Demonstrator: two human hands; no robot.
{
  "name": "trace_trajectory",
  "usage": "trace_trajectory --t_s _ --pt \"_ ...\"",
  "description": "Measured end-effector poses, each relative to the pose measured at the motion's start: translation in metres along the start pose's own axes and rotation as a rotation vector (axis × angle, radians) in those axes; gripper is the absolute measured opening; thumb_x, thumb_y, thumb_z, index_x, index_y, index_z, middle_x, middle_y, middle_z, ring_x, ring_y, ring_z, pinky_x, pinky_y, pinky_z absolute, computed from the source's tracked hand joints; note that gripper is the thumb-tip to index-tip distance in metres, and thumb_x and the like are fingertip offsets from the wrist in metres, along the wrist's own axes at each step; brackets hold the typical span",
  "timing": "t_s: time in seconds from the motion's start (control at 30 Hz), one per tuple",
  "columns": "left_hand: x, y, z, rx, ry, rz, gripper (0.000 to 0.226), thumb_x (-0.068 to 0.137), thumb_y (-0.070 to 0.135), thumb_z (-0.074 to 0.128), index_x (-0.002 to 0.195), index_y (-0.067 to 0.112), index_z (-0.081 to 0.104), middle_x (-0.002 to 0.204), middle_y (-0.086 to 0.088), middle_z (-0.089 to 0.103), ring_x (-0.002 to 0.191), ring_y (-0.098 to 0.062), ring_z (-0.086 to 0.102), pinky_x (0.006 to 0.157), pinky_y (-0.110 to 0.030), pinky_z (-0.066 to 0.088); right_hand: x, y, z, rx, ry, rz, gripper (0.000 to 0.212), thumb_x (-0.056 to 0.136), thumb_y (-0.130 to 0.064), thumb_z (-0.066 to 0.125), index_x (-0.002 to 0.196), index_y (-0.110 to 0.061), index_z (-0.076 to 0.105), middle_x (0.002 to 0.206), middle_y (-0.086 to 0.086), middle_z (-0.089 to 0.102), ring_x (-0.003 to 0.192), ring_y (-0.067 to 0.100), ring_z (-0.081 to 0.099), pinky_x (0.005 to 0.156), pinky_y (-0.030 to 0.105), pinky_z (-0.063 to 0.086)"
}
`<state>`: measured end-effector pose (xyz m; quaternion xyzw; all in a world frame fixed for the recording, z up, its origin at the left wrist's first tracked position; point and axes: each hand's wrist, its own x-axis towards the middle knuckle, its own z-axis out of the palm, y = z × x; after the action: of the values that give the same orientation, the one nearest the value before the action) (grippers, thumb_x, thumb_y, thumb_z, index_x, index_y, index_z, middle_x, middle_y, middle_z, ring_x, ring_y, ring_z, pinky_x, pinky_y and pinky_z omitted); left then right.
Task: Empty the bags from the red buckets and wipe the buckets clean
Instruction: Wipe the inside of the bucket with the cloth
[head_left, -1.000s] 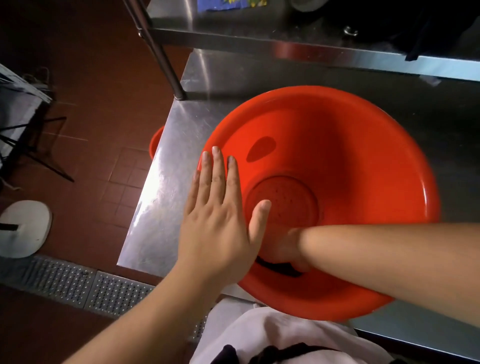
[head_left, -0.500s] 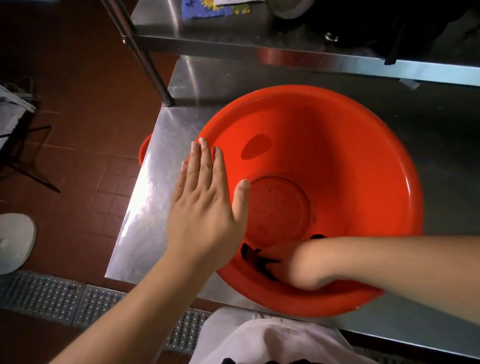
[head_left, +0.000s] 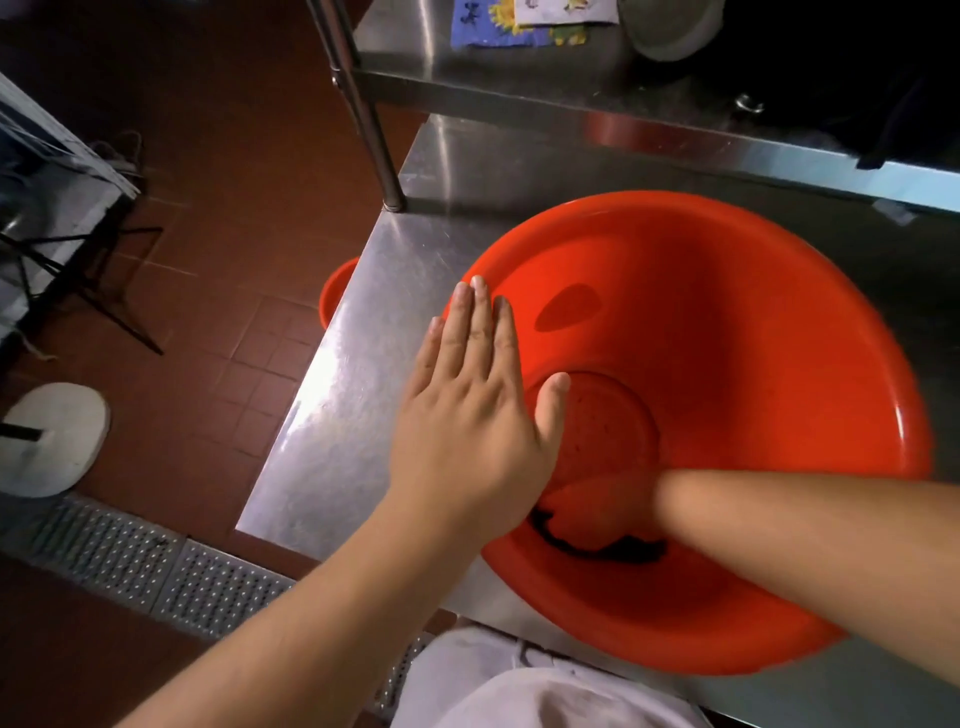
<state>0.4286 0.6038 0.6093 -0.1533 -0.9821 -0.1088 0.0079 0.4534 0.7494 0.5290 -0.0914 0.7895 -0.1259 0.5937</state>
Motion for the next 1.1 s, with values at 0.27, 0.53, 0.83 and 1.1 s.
trace_trajectory --t_s 0.27,0.53,0.83,1.1 --pt "0.019 -0.016 -0.007 0.051 -0.044 0.132 0.079 0.106 0.060 0.014 0.165 0.008 0.014 0.174 -0.010 0.002 0.161 -0.018 -0.008 0.131 -0.037 -0.001 -0.136 0.002 0.011 0.149 0.227 -0.342 0.040 0.099 -0.042 0.041 0.139 -0.040 0.043 0.137 -0.015 0.054 0.126 0.005 0.051 0.110 0.033 0.039" --pt "0.020 -0.014 0.000 0.106 -0.009 0.187 0.077 0.108 0.058 0.021 0.163 0.004 0.023 0.173 -0.013 0.010 0.162 -0.021 0.001 0.131 -0.042 0.009 -0.114 0.012 0.012 -0.102 0.121 -0.287 0.050 0.104 -0.043 0.034 0.148 -0.059 0.017 0.146 -0.011 0.049 0.124 0.020 0.055 0.105 0.040 0.044" --pt "0.020 -0.016 0.004 0.095 0.027 0.182 0.075 0.108 0.056 0.022 0.163 0.005 0.025 0.173 -0.013 0.011 0.162 -0.021 0.001 0.131 -0.042 0.009 0.045 0.005 0.010 -0.219 -0.109 0.060 0.038 0.103 -0.009 0.042 0.139 0.002 0.048 0.128 0.024 0.061 0.113 0.037 0.060 0.097 0.045 0.048" --pt "0.021 -0.017 0.007 0.093 0.063 0.194 0.075 0.108 0.056 0.027 0.162 0.005 0.029 0.172 -0.013 0.015 0.162 -0.020 0.005 0.130 -0.043 0.013 0.020 0.001 0.003 -0.103 -0.070 0.014 0.036 0.104 -0.020 0.037 0.125 -0.003 0.061 0.129 0.021 0.062 0.115 0.035 0.061 0.099 0.042 0.048"
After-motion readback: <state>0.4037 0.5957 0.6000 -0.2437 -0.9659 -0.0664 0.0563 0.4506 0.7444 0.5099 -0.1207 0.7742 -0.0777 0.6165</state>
